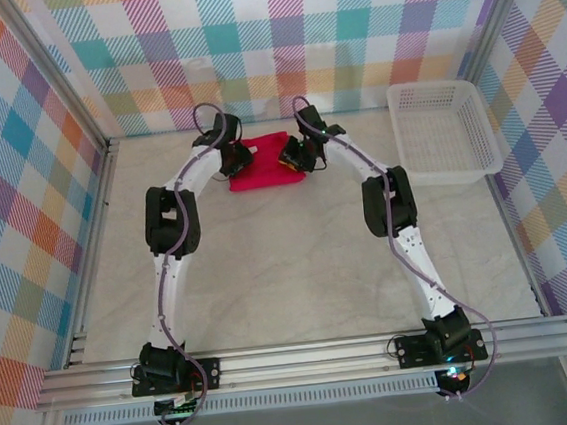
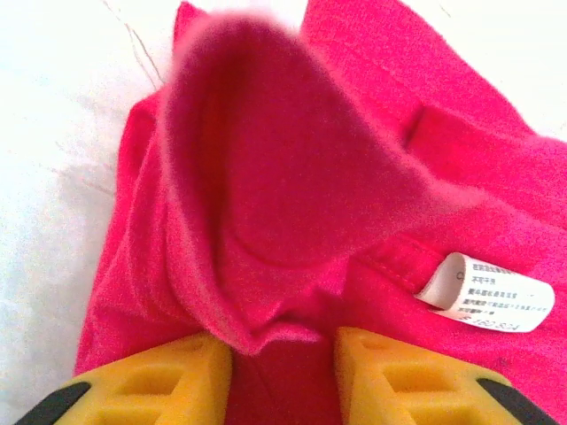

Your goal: Fold the inside-out t-shirt

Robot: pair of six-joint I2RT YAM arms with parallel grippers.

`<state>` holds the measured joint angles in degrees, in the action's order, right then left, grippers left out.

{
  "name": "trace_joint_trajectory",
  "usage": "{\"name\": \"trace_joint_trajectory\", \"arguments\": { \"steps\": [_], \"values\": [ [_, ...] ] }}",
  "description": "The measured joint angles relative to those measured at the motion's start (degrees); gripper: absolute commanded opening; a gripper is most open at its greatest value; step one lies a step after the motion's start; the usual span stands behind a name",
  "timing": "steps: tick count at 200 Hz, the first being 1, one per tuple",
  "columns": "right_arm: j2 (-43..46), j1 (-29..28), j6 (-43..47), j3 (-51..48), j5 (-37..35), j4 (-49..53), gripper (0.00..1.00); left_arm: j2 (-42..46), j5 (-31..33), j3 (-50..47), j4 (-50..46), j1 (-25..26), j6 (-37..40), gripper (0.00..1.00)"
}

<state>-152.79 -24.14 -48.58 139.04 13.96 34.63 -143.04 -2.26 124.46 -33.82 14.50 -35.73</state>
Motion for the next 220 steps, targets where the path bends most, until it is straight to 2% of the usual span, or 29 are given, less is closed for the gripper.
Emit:
{"name": "trace_joint_trajectory", "arguments": {
  "steps": [12, 16, 21, 26, 40, 54, 59, 62, 79, 97, 122, 148, 171, 183, 199, 220],
  "values": [
    [-0.8, 0.2, 2.0, 2.4, 0.0, 1.9, 0.38, 0.0, -0.8, 0.1, 0.1, -0.5, 1.0, 0.46],
    [-0.8, 0.2, 2.9, 2.7, 0.0, 2.4, 0.41, 0.0, -1.0, 0.2, 0.2, -0.6, 1.1, 0.54],
    [-0.7, 0.2, 4.2, 3.1, 0.1, 3.1, 0.47, 0.1, -1.2, 0.2, 0.2, -0.7, 1.6, 0.58],
    [-0.4, 0.2, 5.0, 3.3, 0.2, 3.5, 0.54, 0.3, -1.4, 0.2, 0.2, -0.7, 2.6, 0.60],
    [0.9, 0.2, 9.0, 3.2, 0.3, 5.7, 0.80, 1.5, -1.5, -0.2, -0.6, -0.7, 4.2, 0.63],
    [4.5, 0.3, 13.6, 1.4, 0.0, 8.5, 1.00, 4.3, -0.9, -1.7, -2.1, -0.7, 6.3, 0.81],
    [6.6, 0.4, 15.2, 0.1, -0.2, 9.3, 1.00, 5.9, -0.5, -2.8, -2.4, -0.8, 7.4, 0.96],
    [7.8, 0.4, 16.5, -0.9, -0.4, 9.7, 1.00, 7.1, -0.1, -3.8, -2.4, -0.8, 7.3, 1.00],
    [18.4, 0.6, 21.6, -8.9, -2.2, 10.5, 1.00, 15.3, 2.0, -10.0, -2.5, -0.5, 10.2, 1.00],
    [33.7, 0.8, 26.5, -21.3, -4.9, 8.0, 1.00, 26.3, 5.0, -17.6, -1.4, 0.3, 13.2, 1.00],
    [57.6, 0.9, 33.1, -45.4, -12.7, -2.8, 1.00, 44.0, 11.9, -33.4, 5.9, 3.1, 19.0, 1.00],
    [74.1, 1.0, 40.7, -70.6, -24.2, -16.9, 1.00, 59.7, 18.3, -54.3, 18.1, 5.8, 26.5, 1.00],
    [78.7, 2.8, 48.2, -91.8, -32.5, -29.4, 1.00, 66.1, 22.9, -74.7, 31.5, 5.5, 34.9, 1.00],
    [78.8, 5.0, 50.8, -100.4, -34.8, -32.4, 1.00, 66.4, 23.7, -82.7, 34.7, 4.8, 38.1, 1.00],
    [78.8, 8.1, 53.2, -107.9, -36.6, -35.7, 1.00, 66.4, 24.4, -90.0, 37.6, 3.7, 40.1, 1.00],
    [78.2, 11.0, 55.3, -112.6, -38.0, -44.1, 1.00, 66.6, 24.9, -96.2, 45.3, 1.6, 40.5, 1.00]
  ]
}}
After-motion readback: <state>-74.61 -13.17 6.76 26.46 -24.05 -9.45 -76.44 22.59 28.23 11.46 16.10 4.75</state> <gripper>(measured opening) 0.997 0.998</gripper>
